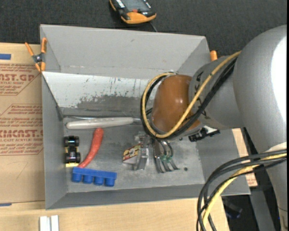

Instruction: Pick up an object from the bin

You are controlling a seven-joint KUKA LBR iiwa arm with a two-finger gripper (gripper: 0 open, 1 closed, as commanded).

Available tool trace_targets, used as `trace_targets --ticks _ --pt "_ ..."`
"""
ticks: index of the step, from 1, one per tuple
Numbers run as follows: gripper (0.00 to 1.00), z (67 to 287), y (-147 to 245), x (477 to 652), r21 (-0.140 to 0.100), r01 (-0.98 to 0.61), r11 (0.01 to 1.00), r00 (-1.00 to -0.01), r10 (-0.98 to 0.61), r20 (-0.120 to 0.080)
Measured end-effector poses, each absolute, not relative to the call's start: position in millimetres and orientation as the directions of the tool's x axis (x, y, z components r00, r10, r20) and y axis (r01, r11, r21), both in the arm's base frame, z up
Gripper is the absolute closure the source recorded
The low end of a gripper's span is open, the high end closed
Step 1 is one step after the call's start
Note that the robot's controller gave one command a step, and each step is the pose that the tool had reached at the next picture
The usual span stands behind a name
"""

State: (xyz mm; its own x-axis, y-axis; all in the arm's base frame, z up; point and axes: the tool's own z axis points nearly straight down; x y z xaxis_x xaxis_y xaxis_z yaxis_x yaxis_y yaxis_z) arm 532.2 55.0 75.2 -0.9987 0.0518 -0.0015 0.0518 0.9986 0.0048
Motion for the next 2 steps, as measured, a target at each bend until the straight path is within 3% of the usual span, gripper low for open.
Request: trace_targets --ticks 1,2 --pt "1.0 96 55 528.2 0.003 0.052 0.999 -0.999 0.052 0.012" --pt "1.0 126 55 532.1 0.005 0.052 0.999 -0.999 0.052 -0.001"
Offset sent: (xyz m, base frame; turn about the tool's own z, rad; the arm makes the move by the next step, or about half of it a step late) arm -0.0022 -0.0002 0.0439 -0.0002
